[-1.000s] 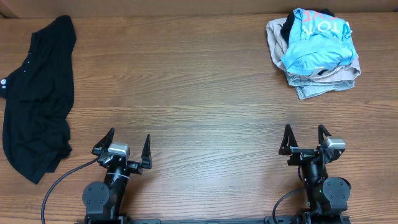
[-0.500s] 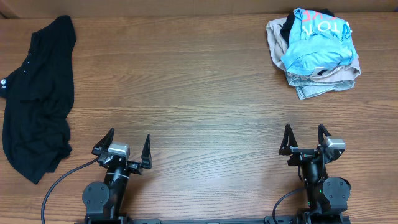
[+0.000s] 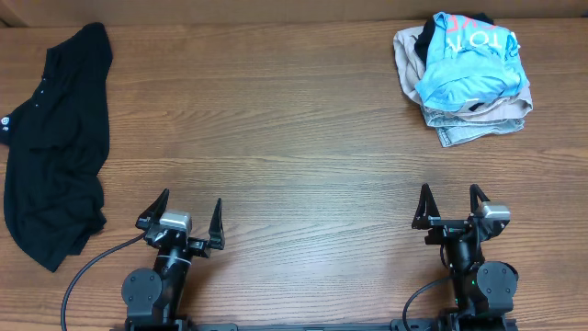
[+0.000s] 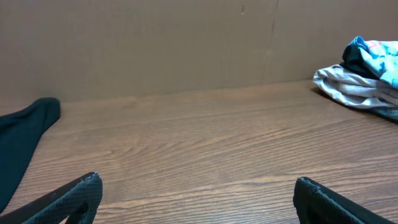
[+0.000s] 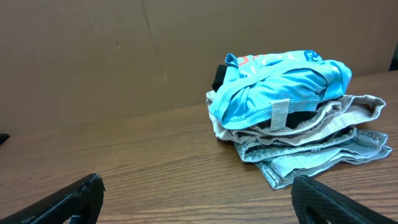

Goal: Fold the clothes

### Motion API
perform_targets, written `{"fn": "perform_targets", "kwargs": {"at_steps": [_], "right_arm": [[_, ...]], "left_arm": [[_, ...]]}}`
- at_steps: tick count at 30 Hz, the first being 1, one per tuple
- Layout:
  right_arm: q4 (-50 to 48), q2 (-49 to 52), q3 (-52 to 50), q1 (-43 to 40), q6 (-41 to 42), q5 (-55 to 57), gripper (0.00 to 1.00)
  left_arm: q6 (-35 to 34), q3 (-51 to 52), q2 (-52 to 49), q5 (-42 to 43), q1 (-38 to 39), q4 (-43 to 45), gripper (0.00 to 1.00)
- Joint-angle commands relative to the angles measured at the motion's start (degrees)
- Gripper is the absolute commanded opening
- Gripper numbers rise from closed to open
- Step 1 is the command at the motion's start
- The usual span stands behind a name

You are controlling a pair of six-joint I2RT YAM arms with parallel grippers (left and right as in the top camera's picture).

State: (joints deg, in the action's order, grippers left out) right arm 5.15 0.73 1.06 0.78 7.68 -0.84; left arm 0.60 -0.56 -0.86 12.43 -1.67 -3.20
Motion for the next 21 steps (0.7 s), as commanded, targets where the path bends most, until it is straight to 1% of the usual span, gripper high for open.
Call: {"fn": "perform_targets", "kwargs": {"at_steps": [1, 17, 21], "right_arm": [[-0.3, -0.5, -0.6, -0.1, -0.2, 0.5, 1.00], [-0.5, -0.5, -0.6, -0.1, -0.2, -1.0, 1.00], [-1.9, -0.5, -0.6, -0.1, -0.2, -1.0, 1.00]], "left_arm": [[0.7, 0.3, 0.5, 0.3, -0.7, 0.1, 1.00], [0.6, 0.3, 0.5, 1.2, -0.6, 1.0, 1.00], [0.6, 0.3, 0.5, 3.7, -0.6, 2.7, 1.00]]}}
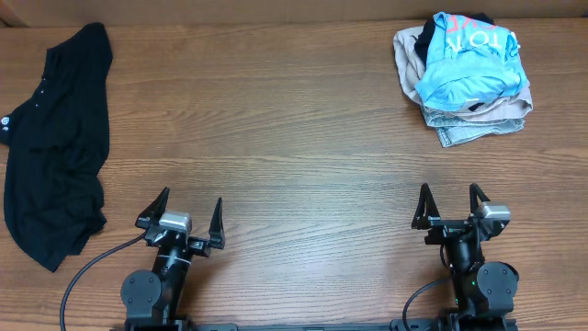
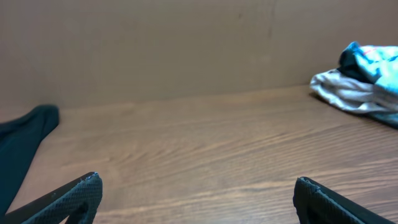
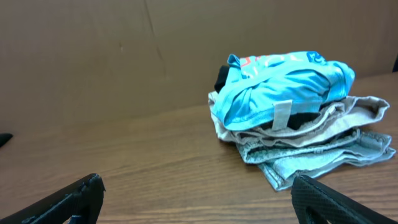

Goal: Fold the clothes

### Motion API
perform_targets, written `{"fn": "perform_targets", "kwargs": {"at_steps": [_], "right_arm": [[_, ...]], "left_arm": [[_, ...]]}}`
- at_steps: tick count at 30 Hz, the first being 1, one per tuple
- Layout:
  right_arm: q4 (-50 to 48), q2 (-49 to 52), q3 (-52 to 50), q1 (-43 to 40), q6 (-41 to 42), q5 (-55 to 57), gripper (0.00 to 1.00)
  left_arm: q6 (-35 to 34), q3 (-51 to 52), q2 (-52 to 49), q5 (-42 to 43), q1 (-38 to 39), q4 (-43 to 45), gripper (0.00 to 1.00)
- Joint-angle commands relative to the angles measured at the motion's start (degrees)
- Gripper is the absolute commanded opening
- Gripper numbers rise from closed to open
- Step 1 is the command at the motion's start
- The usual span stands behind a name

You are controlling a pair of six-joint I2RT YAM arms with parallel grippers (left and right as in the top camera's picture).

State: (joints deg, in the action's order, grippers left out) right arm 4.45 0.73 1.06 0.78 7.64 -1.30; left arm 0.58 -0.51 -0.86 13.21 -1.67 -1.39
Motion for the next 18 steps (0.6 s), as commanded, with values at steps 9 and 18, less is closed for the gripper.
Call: {"fn": "perform_targets", "kwargs": {"at_steps": [9, 18], "right_arm": [[-3.5, -0.5, -0.5, -0.1, -0.2, -0.5, 1.00], [-1.6, -0.5, 4.6, -0.1, -0.2, -0.5, 1.00]], "left_arm": [[0.2, -0.1, 0.5, 7.5, -0.6, 1.6, 1.00], [-0.9, -3.5, 0.5, 7.7, -0.6, 1.6, 1.00]]}}
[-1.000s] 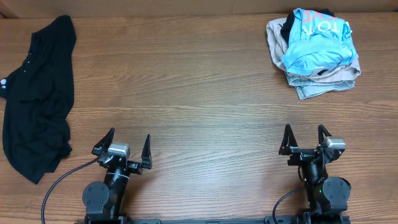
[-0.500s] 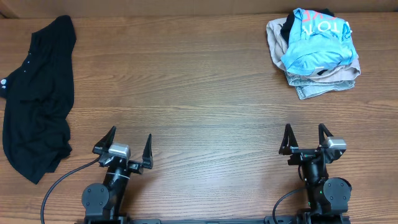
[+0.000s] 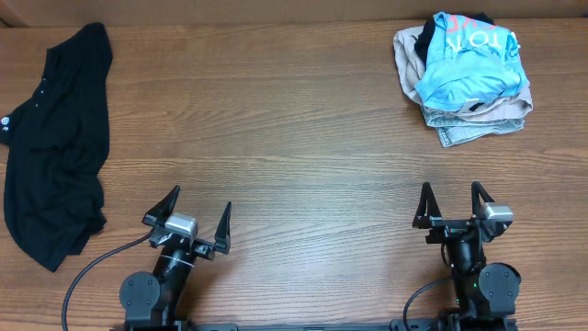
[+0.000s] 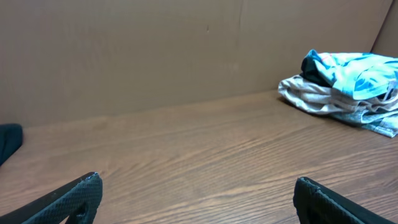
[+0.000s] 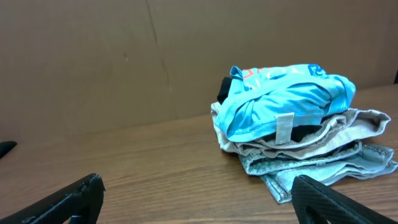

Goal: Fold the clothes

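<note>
A black shirt lies spread and rumpled at the table's far left; only its tip shows in the left wrist view. At the back right sits a pile of clothes: a light blue garment on top of beige and pale denim pieces, also in the left wrist view as the pile. My left gripper is open near the front edge, left of centre, holding nothing. My right gripper stands open at the front right, nothing in it, well short of the pile.
A brown cardboard wall runs behind the wooden table. A black cable loops from the left arm's base at the front edge.
My left gripper has turned to the right, so its view now takes in more of the clothes pile and less of the black shirt. The right gripper has hardly moved.
Both grippers stood open at the front edge, the black shirt at the left and the pile at the back right. The left wrist view then shifted slightly right, and now further right. No garment has moved.
</note>
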### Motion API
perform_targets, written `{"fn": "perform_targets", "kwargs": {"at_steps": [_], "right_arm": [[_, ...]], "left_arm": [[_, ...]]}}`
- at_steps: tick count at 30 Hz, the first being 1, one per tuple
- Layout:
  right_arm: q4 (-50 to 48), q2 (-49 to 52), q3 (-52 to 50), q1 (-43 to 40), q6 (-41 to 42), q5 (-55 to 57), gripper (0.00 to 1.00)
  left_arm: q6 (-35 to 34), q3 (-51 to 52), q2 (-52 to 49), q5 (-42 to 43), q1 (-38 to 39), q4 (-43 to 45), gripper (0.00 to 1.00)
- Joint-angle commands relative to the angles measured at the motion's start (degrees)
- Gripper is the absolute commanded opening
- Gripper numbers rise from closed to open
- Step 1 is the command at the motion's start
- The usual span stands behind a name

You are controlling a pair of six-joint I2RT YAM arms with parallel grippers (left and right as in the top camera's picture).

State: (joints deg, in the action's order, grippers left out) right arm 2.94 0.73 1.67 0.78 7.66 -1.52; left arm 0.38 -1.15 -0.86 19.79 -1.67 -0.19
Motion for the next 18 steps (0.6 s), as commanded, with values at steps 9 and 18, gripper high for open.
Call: {"fn": "perform_targets", "kwargs": {"at_steps": [9, 18], "right_arm": [[9.6, -0.3, 14.1, -0.1, -0.2, -0.3, 1.00], [18.1, 5.8, 24.5, -0.1, -0.2, -3.6, 1.00]], "left_arm": [[-0.8, -10.1, -3.5, 0.8, -0.6, -1.2, 1.00], [-0.8, -24.5, -21.3, 3.8, -0.6, -3.1, 1.00]]}}
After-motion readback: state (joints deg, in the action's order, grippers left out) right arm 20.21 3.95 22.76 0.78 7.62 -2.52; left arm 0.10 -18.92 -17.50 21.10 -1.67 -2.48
